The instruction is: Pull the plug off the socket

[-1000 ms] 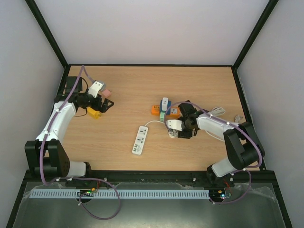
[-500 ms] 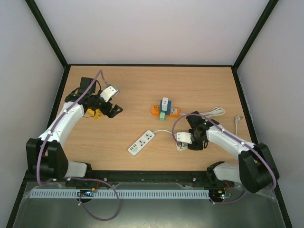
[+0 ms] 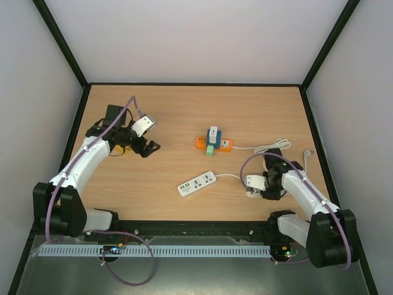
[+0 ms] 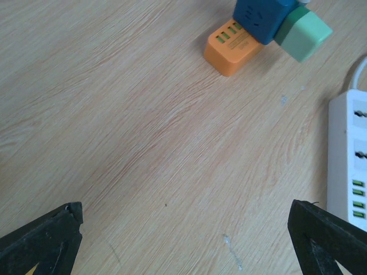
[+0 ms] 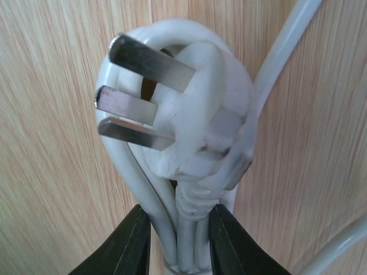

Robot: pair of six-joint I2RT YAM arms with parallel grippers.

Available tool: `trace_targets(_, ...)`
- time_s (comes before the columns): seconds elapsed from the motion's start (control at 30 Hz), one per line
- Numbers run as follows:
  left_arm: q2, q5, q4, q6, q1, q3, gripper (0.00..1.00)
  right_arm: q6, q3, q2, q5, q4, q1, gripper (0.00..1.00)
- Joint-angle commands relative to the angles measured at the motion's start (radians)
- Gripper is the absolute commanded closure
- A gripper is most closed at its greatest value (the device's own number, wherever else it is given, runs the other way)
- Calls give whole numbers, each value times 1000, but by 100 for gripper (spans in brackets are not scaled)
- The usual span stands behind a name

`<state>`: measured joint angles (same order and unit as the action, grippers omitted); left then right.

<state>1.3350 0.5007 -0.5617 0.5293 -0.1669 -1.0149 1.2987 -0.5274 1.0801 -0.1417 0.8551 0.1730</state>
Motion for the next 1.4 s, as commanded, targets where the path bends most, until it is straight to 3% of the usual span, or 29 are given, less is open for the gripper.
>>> trace_targets(0.0, -31, 98, -33, 59, -28, 17, 0, 144, 54, 16, 155, 120, -118, 75)
trace_targets(0.13, -12, 111, -63, 81, -148, 53, 0, 225, 31, 62, 179, 119, -232, 75)
trace_targets(0.33, -25, 61, 58, 52, -321, 149, 0, 294, -15, 106, 197, 93, -329, 73)
trace_targets(0.53, 45, 109, 38, 65, -347, 103, 0, 324, -71, 171, 223, 44, -384, 70)
trace_targets(0.6, 42, 114, 58, 51, -342, 101, 0, 326, -109, 189, 207, 59, -396, 63)
trace_targets(0.77, 27, 115, 143, 5, -306, 101, 0, 321, -267, 184, 41, 207, -397, 32)
trace_targets(0.87, 39, 102, 193, -32, -285, 88, 0, 312, -349, 183, -67, 266, -394, 26)
trace_targets(1.07, 92, 94, 245, -99, -263, 34, 0, 133, -510, 249, -314, 239, -346, 14)
trace_targets(1.27, 105, 77, 289, -158, -248, 20, 0, -160, -532, 295, -464, -16, -202, 9)
trace_targets(1.37, 105, 83, 293, -169, -234, 20, 0, -244, -487, 313, -453, -183, -135, 8)
